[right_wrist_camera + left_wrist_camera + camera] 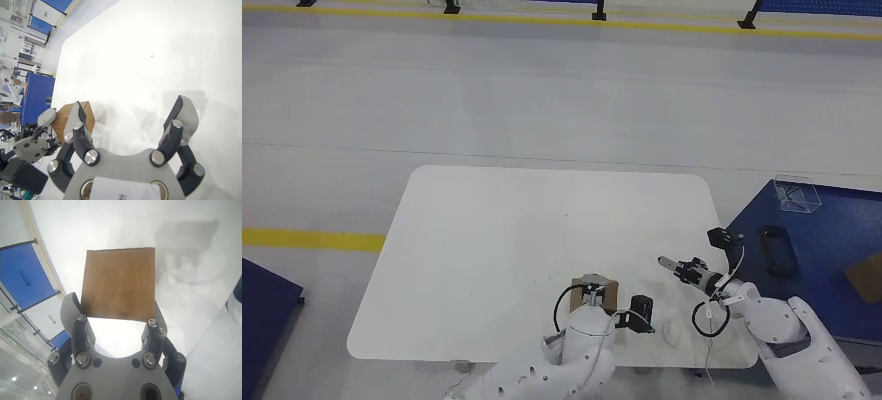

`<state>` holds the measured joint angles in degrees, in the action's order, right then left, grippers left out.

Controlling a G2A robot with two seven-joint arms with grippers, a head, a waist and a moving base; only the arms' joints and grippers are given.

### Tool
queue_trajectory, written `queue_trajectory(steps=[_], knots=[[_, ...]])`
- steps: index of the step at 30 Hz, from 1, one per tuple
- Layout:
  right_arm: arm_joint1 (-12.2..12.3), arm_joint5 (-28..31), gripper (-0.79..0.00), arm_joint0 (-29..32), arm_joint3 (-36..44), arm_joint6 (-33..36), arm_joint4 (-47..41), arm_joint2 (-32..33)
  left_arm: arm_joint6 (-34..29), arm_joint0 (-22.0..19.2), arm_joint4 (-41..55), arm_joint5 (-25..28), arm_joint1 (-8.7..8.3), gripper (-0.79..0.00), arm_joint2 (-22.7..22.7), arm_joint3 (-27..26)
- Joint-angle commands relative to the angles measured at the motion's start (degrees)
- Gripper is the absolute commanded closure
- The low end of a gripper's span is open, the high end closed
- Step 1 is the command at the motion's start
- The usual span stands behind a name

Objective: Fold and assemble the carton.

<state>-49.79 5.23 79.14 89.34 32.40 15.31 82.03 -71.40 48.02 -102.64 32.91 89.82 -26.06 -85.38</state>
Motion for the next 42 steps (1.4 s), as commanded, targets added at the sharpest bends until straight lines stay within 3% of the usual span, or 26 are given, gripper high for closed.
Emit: queue_trajectory(steps=[1, 6, 10, 13, 14, 15, 16, 17, 22, 27, 31, 32, 39, 42], knots=[[0.0, 0.0, -0.785, 0.1, -0.2, 0.1, 0.2, 0.5, -0.9, -2.5, 2.5, -0.9, 1.26, -0.785, 2.1, 2.7], [0.0, -0.2, -0.785, 0.2, -0.1, 0.4, 0.6, 1.5, -2.3, -4.8, 7.1, -2.3, 2.72, -0.785, 2.7, 0.4], [-0.1, -0.5, -0.785, 0.4, 0.6, 0.5, 1.0, 1.8, -0.3, -3.4, 7.3, -2.8, 1.85, -0.785, -0.7, -4.7], [-0.2, -0.8, -0.785, 0.6, 1.2, 0.4, 1.2, 1.9, 5.8, -0.9, 6.4, -3.4, 0.50, -0.782, -4.4, -7.5], [-0.2, -0.7, -0.785, 0.6, 1.3, 0.5, 1.2, 1.9, 8.6, 0.0, 6.6, -2.9, 0.00, -0.631, -5.8, -8.0], [-0.2, -0.7, -0.785, 0.7, 1.4, 0.6, 1.2, 2.0, 12.1, 0.9, 6.9, -3.1, -0.50, -0.265, -7.6, -8.5], [-0.3, -0.8, -0.785, 0.8, 1.4, 0.5, 1.2, 2.1, 15.8, 2.1, 7.8, -3.2, -1.03, -0.099, -9.6, -8.4], [-0.3, -0.8, -0.785, 0.8, 1.5, 0.6, 1.0, 2.1, 20.3, 3.2, 9.5, -3.4, -1.52, 0.000, -12.0, -8.2], [-0.4, -1.4, -0.785, 0.9, 1.1, 3.1, -0.3, 2.3, 40.6, 7.4, 17.9, -0.6, -3.41, 0.000, -21.4, -2.6], [-0.4, -1.4, -0.785, 0.8, 1.1, 3.9, -0.3, 2.3, 52.2, 7.5, 21.1, 5.1, -4.03, 0.000, -23.6, 4.0], [-0.4, -1.4, -0.785, 0.8, 1.1, 3.9, -0.3, 2.3, 54.9, 6.0, 20.8, 6.0, -3.72, 0.000, -22.1, 8.6], [-0.4, -1.4, -0.785, 0.8, 1.1, 3.9, -0.3, 2.3, 52.8, 5.4, 18.7, 4.5, -3.58, 0.000, -21.2, 9.7], [-0.4, -1.4, -0.785, 0.8, 1.1, 3.9, -0.3, 2.3, 52.6, 5.6, 18.4, 3.7, -3.51, 0.000, -20.8, 9.5], [-0.4, -1.4, -0.785, 0.8, 1.1, 3.9, -0.3, 2.3, 55.2, 6.4, 23.0, 6.1, -3.68, 0.000, -22.0, 9.1]])
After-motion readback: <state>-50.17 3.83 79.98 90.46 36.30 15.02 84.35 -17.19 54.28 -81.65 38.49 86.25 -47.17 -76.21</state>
